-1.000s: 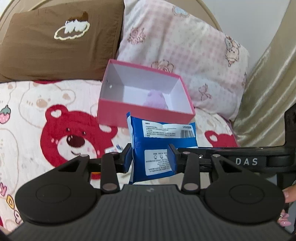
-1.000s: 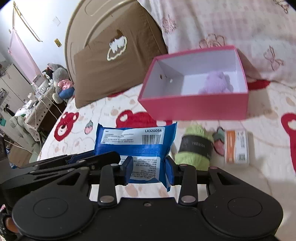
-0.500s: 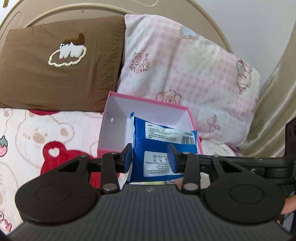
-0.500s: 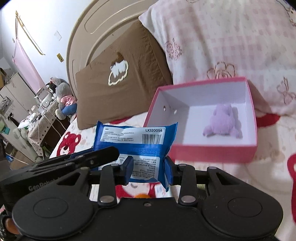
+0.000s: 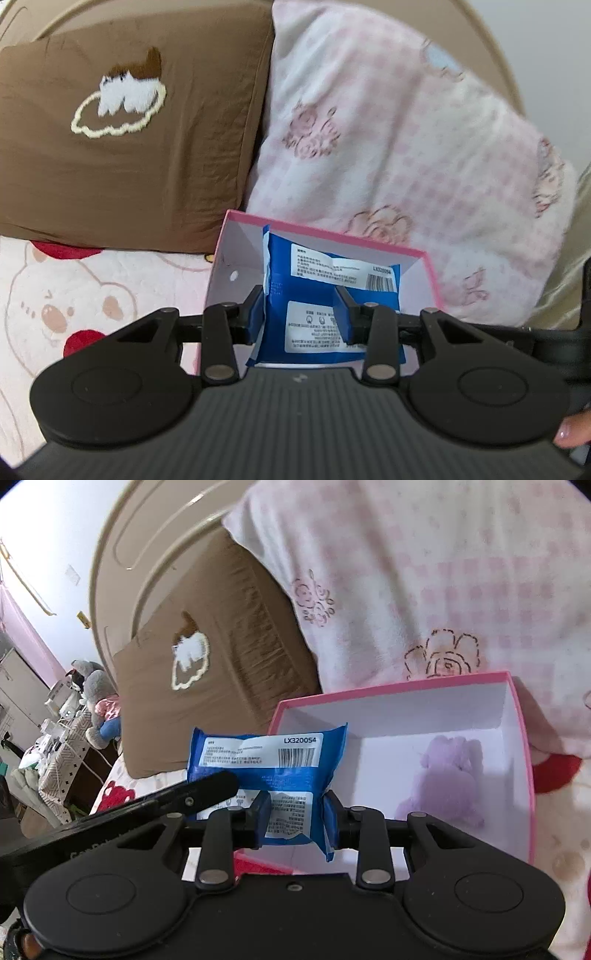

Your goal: Organize objects

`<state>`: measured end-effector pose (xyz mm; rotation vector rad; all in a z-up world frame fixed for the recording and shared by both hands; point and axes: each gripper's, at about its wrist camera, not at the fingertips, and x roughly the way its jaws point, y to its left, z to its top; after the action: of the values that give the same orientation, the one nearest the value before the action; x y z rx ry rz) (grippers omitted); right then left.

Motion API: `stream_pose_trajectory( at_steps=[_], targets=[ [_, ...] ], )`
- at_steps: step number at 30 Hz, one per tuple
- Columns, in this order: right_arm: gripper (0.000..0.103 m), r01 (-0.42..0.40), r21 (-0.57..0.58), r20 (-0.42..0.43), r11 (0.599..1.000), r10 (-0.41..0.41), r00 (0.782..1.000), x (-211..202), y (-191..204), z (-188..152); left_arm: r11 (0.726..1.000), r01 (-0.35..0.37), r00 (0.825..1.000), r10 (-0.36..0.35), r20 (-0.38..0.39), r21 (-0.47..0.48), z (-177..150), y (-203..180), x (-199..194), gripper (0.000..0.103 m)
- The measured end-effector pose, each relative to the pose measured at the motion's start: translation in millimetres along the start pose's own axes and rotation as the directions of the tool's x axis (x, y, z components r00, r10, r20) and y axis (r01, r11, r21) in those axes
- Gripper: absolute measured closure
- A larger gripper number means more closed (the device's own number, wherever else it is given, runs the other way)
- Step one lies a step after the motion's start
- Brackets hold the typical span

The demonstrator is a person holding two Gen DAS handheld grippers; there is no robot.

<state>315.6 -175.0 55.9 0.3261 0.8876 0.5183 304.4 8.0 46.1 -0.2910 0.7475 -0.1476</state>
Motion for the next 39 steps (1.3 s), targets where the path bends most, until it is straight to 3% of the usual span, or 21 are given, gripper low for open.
stream_pose_trajectory(
  at_steps=[5,10,15,20,28,35,39],
  targets=[
    [0.068,-0.019,-0.028,-0.019,0.999,0.019,1.0,33,-20,-17,0.999,-0.03,0.998,0.032,-0.063,0.035,-8,4,44,0.065],
    [0.068,0.037,-0.049,-0.056,0.998,-0.04,0.998,63,-39,-16,1.0,-0.024,0.993,0.023,-0.12,-0.005,-15,11,88,0.065],
    [0.069,0.064,-0.028,-0.087,0.998,-0.066,0.994,94,-60,-11,0.996,-0.083,0.982,0.089,-0.165,0.045,-17,9,121,0.065],
    [0.069,0.076,-0.061,-0.129,0.995,-0.084,0.988,122,-57,-13,0.988,-0.111,0.975,0.129,-0.18,0.104,-13,4,133,0.065],
    [0.07,0.16,-0.056,-0.196,0.986,-0.168,0.966,137,-64,-8,0.993,-0.104,0.958,0.113,-0.263,0.051,-13,6,159,0.066],
    [0.077,0.274,-0.092,-0.189,0.957,-0.287,0.939,133,-64,-4,0.995,-0.095,0.959,0.093,-0.268,0.004,-15,-1,164,0.068],
    [0.078,0.257,-0.054,-0.201,0.965,-0.262,0.944,135,-73,-3,0.994,-0.105,0.964,0.101,-0.247,-0.002,-13,-6,167,0.068]
  ],
)
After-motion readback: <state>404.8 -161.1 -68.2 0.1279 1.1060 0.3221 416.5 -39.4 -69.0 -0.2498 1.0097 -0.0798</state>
